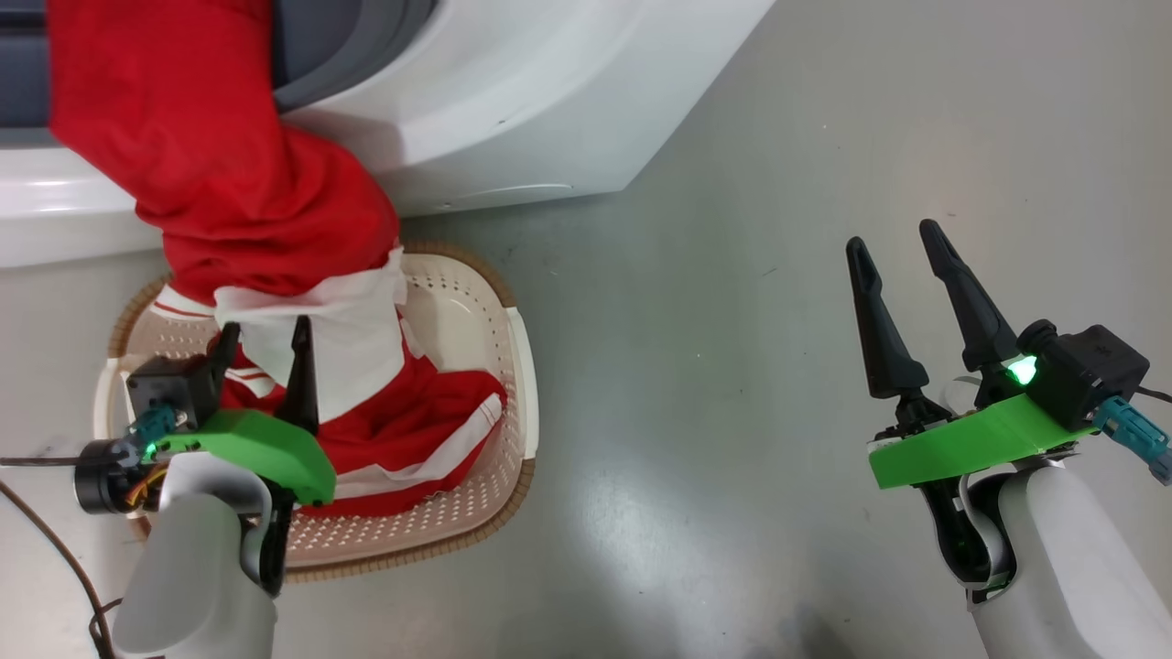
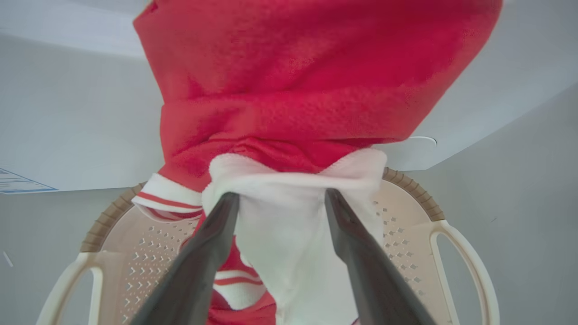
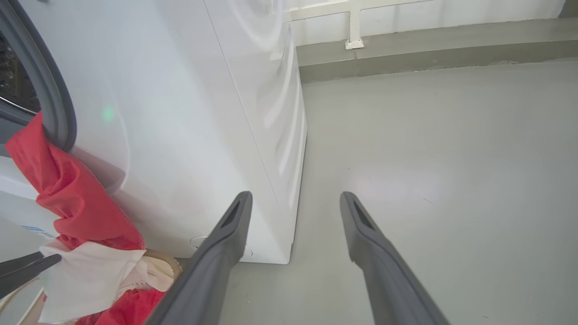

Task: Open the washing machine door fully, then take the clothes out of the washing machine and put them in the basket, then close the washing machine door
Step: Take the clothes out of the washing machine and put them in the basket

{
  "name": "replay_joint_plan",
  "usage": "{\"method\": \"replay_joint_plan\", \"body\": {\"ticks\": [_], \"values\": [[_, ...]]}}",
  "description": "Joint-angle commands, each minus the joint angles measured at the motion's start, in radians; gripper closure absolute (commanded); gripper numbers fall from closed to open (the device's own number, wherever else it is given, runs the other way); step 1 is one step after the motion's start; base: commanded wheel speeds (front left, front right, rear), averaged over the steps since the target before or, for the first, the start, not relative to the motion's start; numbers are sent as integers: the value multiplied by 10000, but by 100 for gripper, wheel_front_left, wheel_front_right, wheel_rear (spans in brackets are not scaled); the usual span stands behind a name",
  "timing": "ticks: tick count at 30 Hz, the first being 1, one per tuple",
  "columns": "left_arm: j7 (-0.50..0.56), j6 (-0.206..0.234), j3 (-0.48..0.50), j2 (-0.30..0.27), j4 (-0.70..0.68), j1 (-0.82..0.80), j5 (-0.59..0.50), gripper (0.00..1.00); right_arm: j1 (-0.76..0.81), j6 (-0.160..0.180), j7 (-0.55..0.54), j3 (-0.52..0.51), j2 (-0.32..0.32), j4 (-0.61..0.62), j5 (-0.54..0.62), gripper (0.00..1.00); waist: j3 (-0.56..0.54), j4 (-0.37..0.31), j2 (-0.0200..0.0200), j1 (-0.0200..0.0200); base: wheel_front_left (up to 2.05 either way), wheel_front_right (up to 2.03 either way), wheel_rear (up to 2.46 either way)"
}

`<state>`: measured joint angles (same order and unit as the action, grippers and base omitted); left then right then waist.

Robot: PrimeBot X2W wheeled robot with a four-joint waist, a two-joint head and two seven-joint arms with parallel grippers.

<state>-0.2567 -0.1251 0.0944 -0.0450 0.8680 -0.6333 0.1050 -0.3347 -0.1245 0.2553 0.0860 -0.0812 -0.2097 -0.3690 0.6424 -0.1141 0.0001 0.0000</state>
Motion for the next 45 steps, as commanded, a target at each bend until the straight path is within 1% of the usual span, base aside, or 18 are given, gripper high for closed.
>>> {"method": "replay_joint_plan", "body": {"ticks": [1, 9, 14, 23, 24, 29, 31, 32, 40, 45], "values": [[-51, -52, 221, -244, -231, 225, -55, 0, 58, -62, 65, 215, 21, 177, 39, 0, -56, 34, -1, 0, 0, 0, 0], [-51, -54, 148, -205, -689, 423, 65, 0, 149, -62, 65, 227, -13, 142, 41, 0, -338, 112, -1, 0, 0, 0, 0], [-51, -54, 134, -187, -1214, 534, 185, 0, 207, -62, 65, 216, -35, 133, 37, 0, -429, 149, -1, 0, 0, 0, 0], [-51, -55, 239, -177, -3204, 1015, 370, 0, 355, -62, 65, 194, -63, 167, 47, 0, -559, 234, -1, 0, 0, 0, 0], [-51, -55, 253, -174, -3708, 1189, 397, 0, 386, -62, 65, 186, -67, 173, 54, 0, -589, 265, -1, 0, 0, 0, 0], [-51, -55, 302, -161, -4901, 1706, 447, 0, 430, -62, 65, 183, -84, 157, 66, 0, -696, 324, -1, 0, 0, 0, 0], [-51, -55, 335, -155, -5343, 1939, 432, 0, 452, -62, 65, 183, -92, 154, 69, 0, -744, 340, -1, 0, 0, 0, 0], [-51, -55, 335, -155, -5343, 1939, 432, 0, 452, -62, 65, 183, -92, 154, 69, 0, -744, 340, -1, 0, 0, 0, 0], [-51, -55, 685, -96, -7063, 3208, 316, 0, 517, -62, 65, 182, -115, 153, 63, 0, -870, 349, -1, 0, 0, 0, 0], [-51, -52, 777, -66, -7857, 3936, 312, 0, 548, -62, 65, 128, -148, 155, 59, 0, -879, 416, -1, 0, 0, 0, 0]]}}
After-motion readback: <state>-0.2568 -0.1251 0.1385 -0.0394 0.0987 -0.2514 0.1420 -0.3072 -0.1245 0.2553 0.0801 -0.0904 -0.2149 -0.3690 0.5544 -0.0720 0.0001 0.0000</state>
